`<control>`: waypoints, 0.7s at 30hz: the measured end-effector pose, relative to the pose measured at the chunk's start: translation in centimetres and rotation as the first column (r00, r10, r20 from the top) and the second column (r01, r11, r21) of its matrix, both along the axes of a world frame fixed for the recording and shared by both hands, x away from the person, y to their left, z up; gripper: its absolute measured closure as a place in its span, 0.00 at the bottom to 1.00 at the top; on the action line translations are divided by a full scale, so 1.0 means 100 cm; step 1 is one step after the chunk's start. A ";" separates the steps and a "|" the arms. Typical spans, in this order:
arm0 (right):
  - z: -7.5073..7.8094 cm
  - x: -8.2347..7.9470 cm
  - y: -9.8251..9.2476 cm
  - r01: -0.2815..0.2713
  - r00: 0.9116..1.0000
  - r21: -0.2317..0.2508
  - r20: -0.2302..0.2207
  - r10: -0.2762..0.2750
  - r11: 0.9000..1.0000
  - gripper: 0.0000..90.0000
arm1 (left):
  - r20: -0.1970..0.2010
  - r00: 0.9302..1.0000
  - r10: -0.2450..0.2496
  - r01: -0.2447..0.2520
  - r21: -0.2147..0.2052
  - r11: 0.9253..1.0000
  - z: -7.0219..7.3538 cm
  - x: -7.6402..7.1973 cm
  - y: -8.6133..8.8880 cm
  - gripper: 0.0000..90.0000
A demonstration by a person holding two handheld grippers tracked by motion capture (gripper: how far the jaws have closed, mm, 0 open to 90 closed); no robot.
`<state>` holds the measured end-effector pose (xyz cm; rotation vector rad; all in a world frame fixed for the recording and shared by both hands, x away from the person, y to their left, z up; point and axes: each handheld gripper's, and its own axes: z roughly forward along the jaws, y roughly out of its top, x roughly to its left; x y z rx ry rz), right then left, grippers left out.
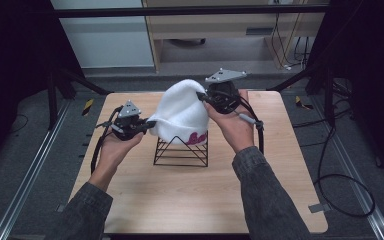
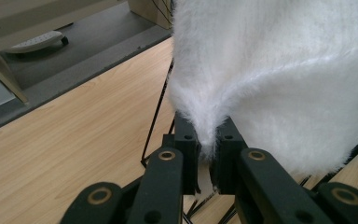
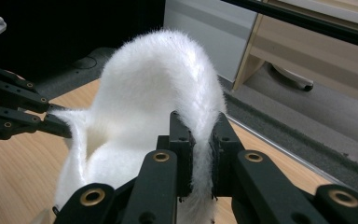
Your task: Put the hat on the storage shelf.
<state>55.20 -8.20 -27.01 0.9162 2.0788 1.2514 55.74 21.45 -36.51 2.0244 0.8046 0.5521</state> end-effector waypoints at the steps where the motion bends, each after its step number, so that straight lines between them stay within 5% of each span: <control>1: -0.001 0.001 0.000 0.001 1.000 -0.001 -0.005 -0.001 1.000 0.92 | -0.005 1.000 0.005 -0.005 -0.002 1.000 -0.002 0.000 0.000 0.92; 9: -0.010 0.005 0.007 -0.012 1.000 -0.004 -0.026 0.012 1.000 0.92 | -0.015 1.000 0.011 -0.011 -0.012 1.000 -0.012 0.000 0.008 0.92; 21: -0.011 -0.015 0.013 -0.065 0.998 -0.013 -0.004 0.065 0.998 0.92 | 0.000 0.999 -0.033 0.033 -0.024 0.999 -0.019 -0.018 0.016 0.92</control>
